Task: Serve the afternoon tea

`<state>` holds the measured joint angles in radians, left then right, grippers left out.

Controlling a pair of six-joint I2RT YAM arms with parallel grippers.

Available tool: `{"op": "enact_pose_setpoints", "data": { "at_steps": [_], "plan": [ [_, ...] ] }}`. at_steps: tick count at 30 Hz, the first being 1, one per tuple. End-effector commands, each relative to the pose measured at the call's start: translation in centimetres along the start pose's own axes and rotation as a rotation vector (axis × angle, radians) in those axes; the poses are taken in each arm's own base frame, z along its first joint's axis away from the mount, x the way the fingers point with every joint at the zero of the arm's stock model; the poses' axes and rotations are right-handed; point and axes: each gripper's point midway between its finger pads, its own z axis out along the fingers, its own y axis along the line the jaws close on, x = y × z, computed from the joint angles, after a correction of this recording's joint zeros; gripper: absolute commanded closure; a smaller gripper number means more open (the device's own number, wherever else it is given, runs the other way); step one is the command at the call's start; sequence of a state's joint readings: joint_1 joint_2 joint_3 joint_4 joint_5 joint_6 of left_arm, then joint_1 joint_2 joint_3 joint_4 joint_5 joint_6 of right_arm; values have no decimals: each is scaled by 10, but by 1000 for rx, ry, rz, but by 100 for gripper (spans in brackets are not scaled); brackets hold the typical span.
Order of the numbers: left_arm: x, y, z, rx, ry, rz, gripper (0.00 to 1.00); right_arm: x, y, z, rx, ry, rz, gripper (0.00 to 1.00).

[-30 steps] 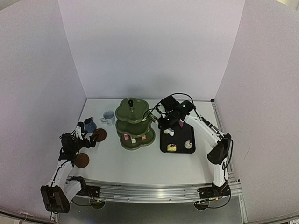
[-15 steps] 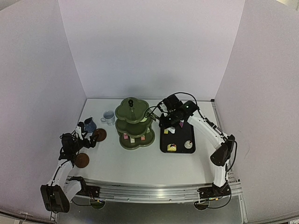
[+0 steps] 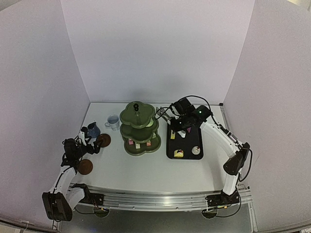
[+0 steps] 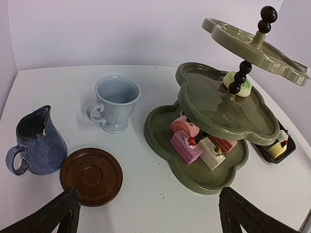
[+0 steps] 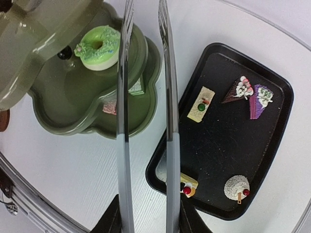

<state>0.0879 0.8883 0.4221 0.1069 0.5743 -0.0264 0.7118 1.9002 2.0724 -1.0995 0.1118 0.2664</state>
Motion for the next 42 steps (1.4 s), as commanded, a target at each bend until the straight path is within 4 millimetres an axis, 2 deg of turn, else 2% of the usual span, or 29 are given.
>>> {"op": "enact_pose_setpoints", "data": {
  "at_steps": [1, 5, 8, 16, 22, 31, 42],
  "plan": [
    [-13, -4, 0, 17, -40, 18, 1, -15, -35, -39, 125, -142, 116, 69],
    [-13, -4, -1, 16, -39, 21, 0, -3, -59, -44, 211, -141, 148, 68],
    [-12, -3, 0, 17, -37, 20, 1, 13, -79, -41, 287, -113, 167, 67],
    [-11, -3, 0, 15, -36, 19, 1, 75, -119, -1, 389, 64, 210, 67],
    [-9, -3, -1, 12, -34, 18, 0, 100, -123, 32, 365, 160, 208, 67],
    [-10, -3, -2, 6, -36, 19, 1, 120, -130, 70, 353, 246, 229, 67],
    [-11, -1, -2, 0, -36, 21, 1, 125, -144, 82, 401, 268, 269, 67]
  ]
}}
